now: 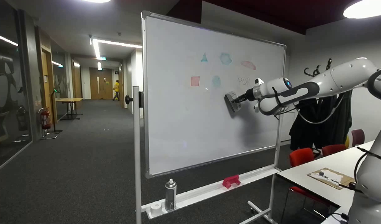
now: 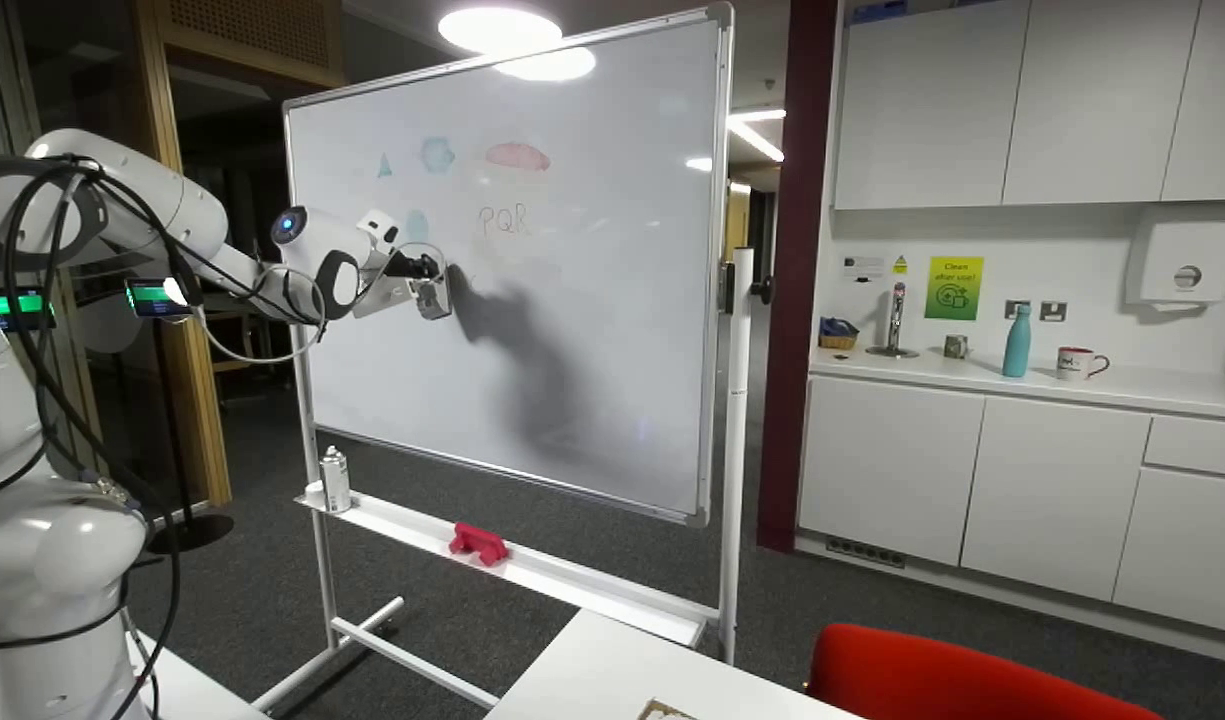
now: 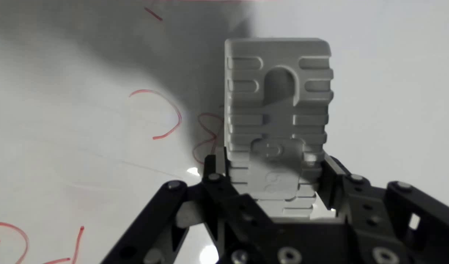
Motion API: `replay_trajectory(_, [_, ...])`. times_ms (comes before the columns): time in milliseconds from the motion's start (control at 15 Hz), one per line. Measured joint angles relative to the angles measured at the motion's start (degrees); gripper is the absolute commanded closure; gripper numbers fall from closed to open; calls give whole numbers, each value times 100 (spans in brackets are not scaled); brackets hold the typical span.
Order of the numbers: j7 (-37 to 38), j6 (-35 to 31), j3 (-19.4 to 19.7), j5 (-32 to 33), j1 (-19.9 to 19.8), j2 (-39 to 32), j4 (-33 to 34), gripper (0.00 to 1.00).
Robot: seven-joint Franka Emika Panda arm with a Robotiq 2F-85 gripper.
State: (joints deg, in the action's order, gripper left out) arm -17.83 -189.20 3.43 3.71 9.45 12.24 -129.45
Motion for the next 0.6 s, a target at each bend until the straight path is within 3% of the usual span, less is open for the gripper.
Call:
replay_trajectory(400, [-43, -346, 0, 23, -92, -138, 54, 67])
replay_trajectory(533, [-23, -493, -46, 303, -244, -195, 87, 67])
replay_trajectory(600, [-22, -525, -75, 426, -319, -221, 110, 42])
